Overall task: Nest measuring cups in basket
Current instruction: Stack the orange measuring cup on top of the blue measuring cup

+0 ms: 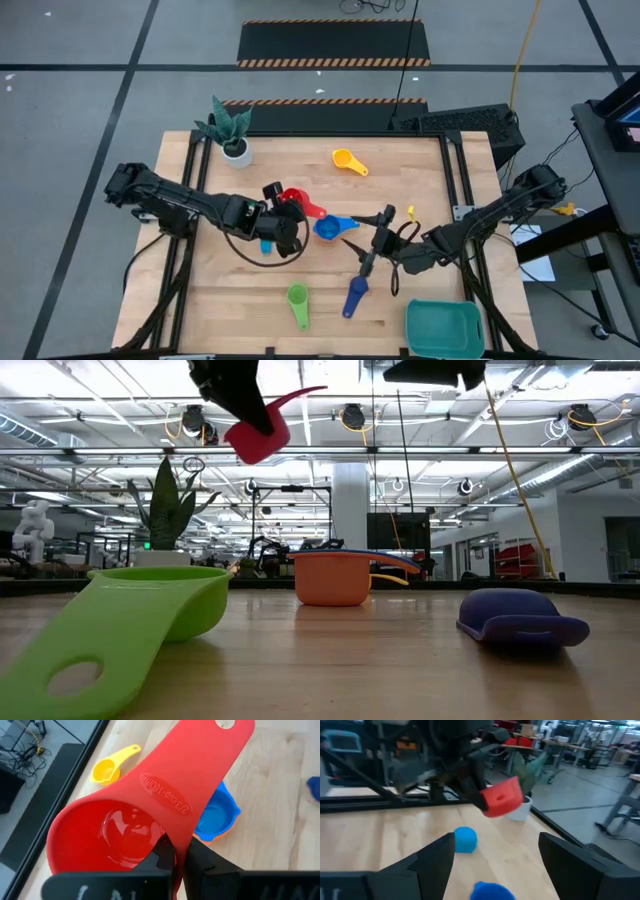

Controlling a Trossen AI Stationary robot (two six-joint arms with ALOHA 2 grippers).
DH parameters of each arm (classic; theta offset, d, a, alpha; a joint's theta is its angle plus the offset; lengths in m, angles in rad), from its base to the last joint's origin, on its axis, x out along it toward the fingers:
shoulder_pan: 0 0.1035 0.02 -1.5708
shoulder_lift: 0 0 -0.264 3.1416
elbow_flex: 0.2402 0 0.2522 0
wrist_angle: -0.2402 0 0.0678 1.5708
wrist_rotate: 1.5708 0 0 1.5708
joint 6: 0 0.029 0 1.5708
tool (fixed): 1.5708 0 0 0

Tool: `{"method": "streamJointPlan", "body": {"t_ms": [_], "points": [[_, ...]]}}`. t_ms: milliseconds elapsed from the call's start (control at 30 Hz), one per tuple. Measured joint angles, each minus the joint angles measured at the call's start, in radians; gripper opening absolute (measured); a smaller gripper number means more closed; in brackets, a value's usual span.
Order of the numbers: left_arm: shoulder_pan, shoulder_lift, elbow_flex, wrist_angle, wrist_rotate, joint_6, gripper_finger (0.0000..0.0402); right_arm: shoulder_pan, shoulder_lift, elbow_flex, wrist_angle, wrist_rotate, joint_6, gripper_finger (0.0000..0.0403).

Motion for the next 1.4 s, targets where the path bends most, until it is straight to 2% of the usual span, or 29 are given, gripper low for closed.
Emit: {"method": "streamJointPlan", "body": {"t_ms": [100,267,600,867,1133,1267,1400], "points": [[0.0,0.0,0.0,0.014,0.0,0.0,0.0009,0.0,0.001,0.0,0.02,-0.037,0.005,0.0279],[0.0,0.0,0.0,0.097,0.012,0.028,0.0013,-0.002,0.0,0.0,0.04,-0.035,0.022,0.0279],[0.016,0.09,0.0,0.249,0.157,0.086,0.0017,-0.006,0.001,0.0,0.019,-0.006,-0.103,0.0279],[0.069,0.125,-0.001,0.273,0.19,0.046,0.0015,-0.015,0.001,0.0,-0.069,-0.006,-0.125,0.0279],[0.071,0.135,-0.001,0.303,0.216,0.034,0.0009,-0.054,0.02,0.0,-0.106,-0.005,-0.132,0.0279],[0.071,0.141,-0.001,0.304,0.235,0.034,0.002,-0.059,0.069,0.0,-0.074,0.0,-0.176,0.0279],[0.068,0.14,-0.001,0.305,0.238,0.033,0.0009,-0.059,0.11,0.0,0.019,0.048,-0.255,0.0279]]}}
